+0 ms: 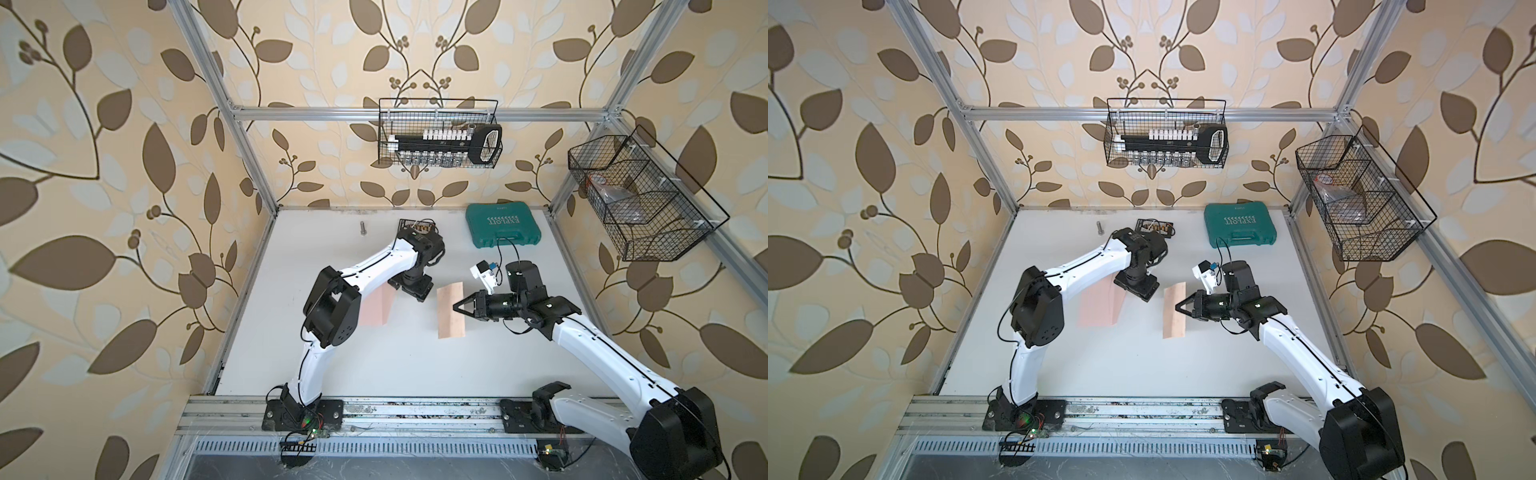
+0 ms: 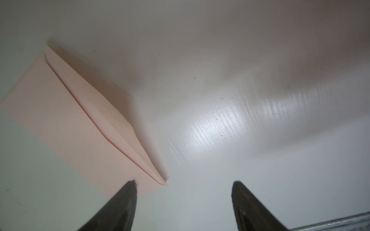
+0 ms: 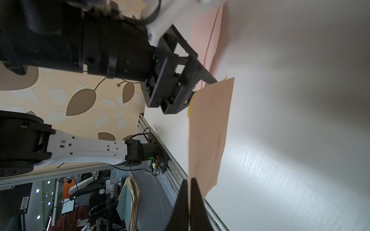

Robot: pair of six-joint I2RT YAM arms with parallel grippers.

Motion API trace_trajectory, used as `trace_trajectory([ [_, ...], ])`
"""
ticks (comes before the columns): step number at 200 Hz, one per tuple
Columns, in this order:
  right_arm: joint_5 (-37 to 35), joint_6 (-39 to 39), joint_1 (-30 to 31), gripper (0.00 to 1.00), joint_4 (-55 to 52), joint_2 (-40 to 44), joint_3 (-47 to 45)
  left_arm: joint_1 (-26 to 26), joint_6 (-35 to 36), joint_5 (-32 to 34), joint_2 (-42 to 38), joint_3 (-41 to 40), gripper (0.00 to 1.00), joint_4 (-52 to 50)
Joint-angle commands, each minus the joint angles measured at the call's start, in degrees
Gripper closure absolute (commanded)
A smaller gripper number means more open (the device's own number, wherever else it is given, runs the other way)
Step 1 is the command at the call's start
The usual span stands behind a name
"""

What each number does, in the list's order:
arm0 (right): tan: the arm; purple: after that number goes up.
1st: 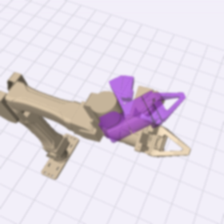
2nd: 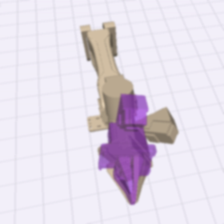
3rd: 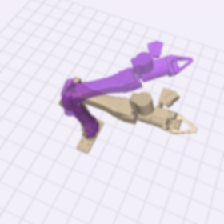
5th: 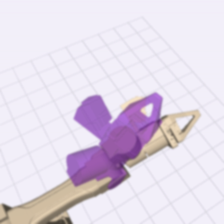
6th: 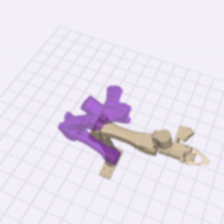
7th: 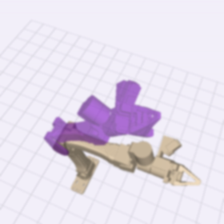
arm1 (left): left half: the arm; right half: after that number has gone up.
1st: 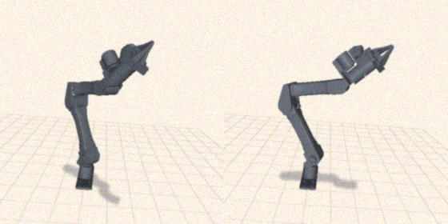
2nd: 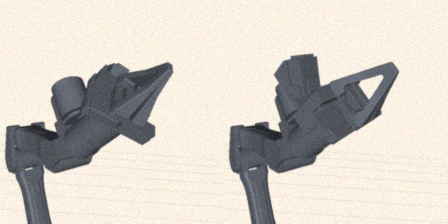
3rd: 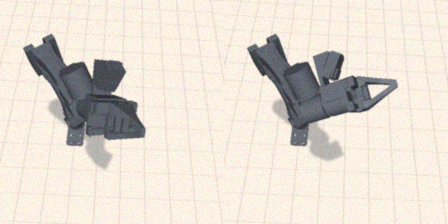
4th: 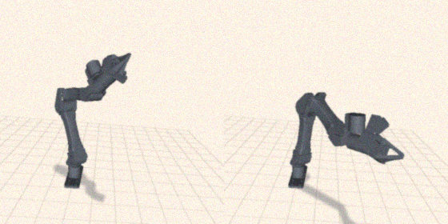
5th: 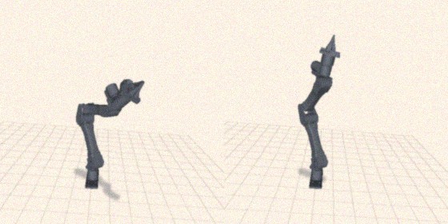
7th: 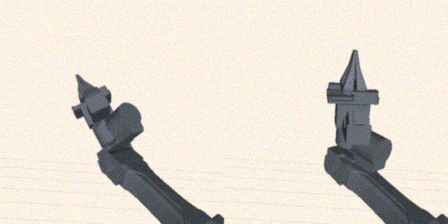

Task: Fold the letter paper in half and place it into the envelope
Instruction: Adjust the envelope at the center of the board.

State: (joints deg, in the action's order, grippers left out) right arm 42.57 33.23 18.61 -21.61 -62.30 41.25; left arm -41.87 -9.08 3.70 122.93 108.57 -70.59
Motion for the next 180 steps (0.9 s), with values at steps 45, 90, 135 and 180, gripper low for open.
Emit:
trace_trajectory([
  [45,-0.9,-1.7,-0.4,1.0,-2.1,3.9,-4.3,-0.8,6.2,13.0,1.9,3.9,0.21,-7.1],
  [90,-0.2,-1.4,-1.7,1.0,-1.2,6.2,-6.4,-4.3,36.7,16.6,-13.2,-22.3,0.13,13.4],
  [135,1.2,-0.8,-2.1,1.0,-0.6,7.2,-8.2,3.9,55.9,1.5,-25.2,-29.2,0.11,25.4],
  [180,1.1,0.6,-2.1,1.0,0.7,7.2,-9.8,4.7,51.8,1.3,-17.4,-21.5,0.04,23.2],
])
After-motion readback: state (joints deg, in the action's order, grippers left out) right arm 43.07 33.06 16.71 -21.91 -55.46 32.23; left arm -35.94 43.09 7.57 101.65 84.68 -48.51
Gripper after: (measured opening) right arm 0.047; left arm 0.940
